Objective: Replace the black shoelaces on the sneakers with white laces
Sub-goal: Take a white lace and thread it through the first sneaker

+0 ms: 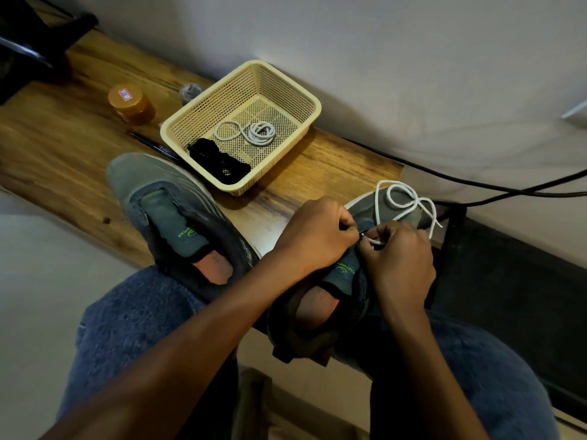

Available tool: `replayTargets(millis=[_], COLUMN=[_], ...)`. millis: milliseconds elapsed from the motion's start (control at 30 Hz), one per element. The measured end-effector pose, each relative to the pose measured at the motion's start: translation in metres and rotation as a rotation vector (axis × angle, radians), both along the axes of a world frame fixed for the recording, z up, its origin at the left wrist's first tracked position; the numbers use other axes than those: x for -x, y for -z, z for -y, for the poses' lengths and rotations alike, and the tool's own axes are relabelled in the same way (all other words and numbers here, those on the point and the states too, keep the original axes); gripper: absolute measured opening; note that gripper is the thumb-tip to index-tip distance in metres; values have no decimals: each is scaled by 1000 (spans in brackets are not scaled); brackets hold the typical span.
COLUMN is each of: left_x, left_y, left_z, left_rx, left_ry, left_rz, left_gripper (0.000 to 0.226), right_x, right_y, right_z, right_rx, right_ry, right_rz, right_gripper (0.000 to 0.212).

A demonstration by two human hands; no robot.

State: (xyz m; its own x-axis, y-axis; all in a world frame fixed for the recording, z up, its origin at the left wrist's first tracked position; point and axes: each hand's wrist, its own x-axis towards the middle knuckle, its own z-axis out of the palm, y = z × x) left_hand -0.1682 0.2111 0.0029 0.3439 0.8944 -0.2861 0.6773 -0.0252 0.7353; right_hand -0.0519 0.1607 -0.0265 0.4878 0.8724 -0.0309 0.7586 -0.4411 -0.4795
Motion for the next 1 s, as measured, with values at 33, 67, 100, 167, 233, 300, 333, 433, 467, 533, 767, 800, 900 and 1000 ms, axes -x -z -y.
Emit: replayTargets(millis=[33, 67, 100, 167, 233, 300, 333, 433, 467, 533, 767, 800, 900, 1000], left_x=[0, -1, -1, -1, -1, 0, 0, 2, 2, 2, 3, 3, 2, 1], left_y=[0, 1, 1, 2, 3, 3, 4, 4, 4, 5, 8, 10, 20, 25], left_z=[0, 1, 1, 1, 1, -1, -2, -4, -5, -6, -7, -8, -10, -9], left_rx=[1, -1, -6, -13, -3, 25, 42, 82, 89, 103, 125, 122, 64, -35], left_ry=[-12, -30, -50, -71, -69, -61, -60, -57, -52, -44, -49, -65, -121, -130], left_rz=[0, 1, 5, 14, 19, 35, 48, 71, 75, 80, 104, 109, 121, 92], left_gripper=[15, 14, 15, 22, 26, 25, 23, 21, 21, 22, 19, 19, 15, 11], right_x=[0, 0, 0, -1, 0, 1, 2, 3, 4, 5, 9, 10, 10, 9], right_y=[2, 3, 5, 7, 9, 10, 11, 13, 15, 16, 15, 15, 14, 12], right_z=[0, 0, 1, 1, 1, 1, 2, 3, 3, 3, 4, 4, 3, 3], right_rx=[-24, -49, -70, -99, -131, -163, -183, -224, -228, -238, -283, -292, -300, -295], right_ry=[1, 5, 11, 29, 43, 48, 46, 46, 47, 49, 90, 98, 97, 77], right_rz=[-12, -35, -68, -134, -174, -197, -206, -237, -241, -237, -278, -287, -299, -293], right_gripper=[8, 7, 6, 6, 5, 5, 5, 5, 4, 2, 7, 7, 6, 6])
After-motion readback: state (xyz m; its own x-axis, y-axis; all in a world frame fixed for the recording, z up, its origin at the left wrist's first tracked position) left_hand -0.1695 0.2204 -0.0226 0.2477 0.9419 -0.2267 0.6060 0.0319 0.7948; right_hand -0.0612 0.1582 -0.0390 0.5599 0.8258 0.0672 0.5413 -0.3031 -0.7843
